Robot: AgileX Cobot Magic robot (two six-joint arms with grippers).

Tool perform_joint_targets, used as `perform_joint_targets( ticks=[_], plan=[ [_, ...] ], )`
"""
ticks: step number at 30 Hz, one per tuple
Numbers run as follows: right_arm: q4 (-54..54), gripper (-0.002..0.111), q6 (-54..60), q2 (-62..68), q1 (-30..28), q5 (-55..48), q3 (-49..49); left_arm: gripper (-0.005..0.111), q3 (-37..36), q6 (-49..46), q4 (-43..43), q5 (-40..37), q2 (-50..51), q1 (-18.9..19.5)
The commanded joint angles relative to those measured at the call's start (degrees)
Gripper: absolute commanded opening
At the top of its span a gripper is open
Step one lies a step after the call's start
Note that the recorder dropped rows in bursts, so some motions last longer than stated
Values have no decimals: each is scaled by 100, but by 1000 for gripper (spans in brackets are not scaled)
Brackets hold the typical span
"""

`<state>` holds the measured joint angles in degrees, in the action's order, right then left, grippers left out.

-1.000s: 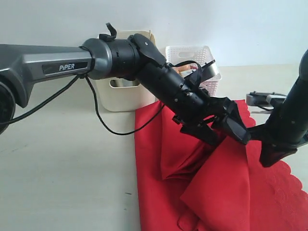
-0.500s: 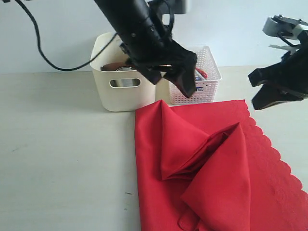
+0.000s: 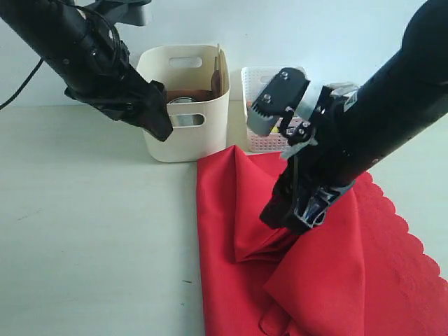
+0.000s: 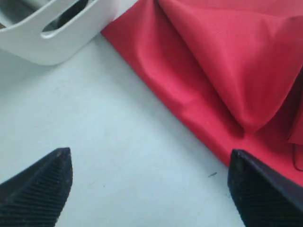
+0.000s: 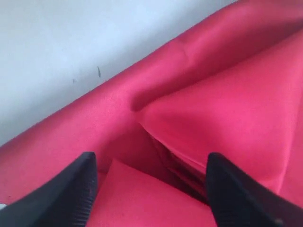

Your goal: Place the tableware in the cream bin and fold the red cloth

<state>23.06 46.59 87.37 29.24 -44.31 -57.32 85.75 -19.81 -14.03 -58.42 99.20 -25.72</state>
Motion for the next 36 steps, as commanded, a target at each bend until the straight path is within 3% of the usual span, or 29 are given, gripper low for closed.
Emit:
perform_joint_targets(
  ticks=[1, 8, 17, 20, 26, 32, 36],
  plan=[
    [-773, 68, 86, 364, 390, 643, 218, 85, -425, -488, -28, 663, -444, 9],
    [-1291, 68, 71, 1137, 544, 1433, 269, 85, -946, -673, -28, 1423, -1034, 9],
    [-1783, 66, -141, 1899, 544, 2013, 259, 85, -1115, -673, -28, 1574, -1216, 9],
    [-2015, 52, -570, 2008, 544, 2187, 259, 85, -1115, -673, -28, 1574, -1205, 9],
    [-2771, 0, -1872, 1955, 544, 1745, -73, 85, -1115, -673, -28, 1586, -1204, 9],
    [-3793, 0, -3420, 1579, 469, 1189, -376, 85, -1115, -673, -63, 1575, -1204, 9],
    [-4013, 0, -4210, 1344, 124, 1174, -376, 85, -1115, -673, -127, 1564, -1204, 9]
  ],
)
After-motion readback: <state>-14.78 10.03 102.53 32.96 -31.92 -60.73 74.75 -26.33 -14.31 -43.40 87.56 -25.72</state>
